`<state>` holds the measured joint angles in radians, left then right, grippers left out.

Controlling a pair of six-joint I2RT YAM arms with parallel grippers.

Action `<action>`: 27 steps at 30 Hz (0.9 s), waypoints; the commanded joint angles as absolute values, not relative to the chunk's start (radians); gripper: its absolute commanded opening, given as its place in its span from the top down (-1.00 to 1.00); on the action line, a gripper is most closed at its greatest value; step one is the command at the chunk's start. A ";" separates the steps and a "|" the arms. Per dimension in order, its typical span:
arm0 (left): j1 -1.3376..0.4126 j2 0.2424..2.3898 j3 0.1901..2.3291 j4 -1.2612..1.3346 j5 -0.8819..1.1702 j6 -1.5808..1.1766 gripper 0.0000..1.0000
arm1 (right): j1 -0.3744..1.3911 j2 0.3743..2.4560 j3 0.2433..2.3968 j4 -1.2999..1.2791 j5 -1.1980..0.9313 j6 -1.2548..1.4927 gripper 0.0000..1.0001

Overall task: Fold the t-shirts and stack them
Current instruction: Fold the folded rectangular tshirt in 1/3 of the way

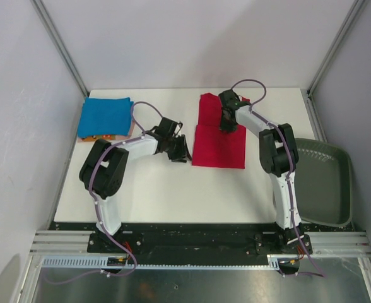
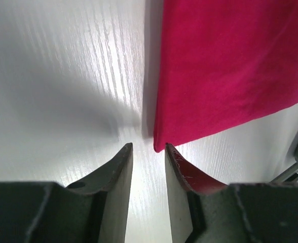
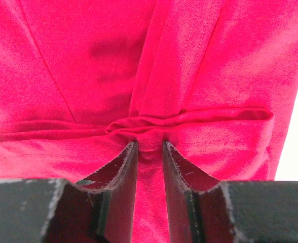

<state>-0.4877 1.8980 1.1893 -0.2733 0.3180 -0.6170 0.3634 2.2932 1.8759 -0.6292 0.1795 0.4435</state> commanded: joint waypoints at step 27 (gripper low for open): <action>-0.560 1.854 1.111 -0.184 0.252 -0.814 0.51 | 0.256 1.736 1.404 -0.532 0.043 0.560 0.36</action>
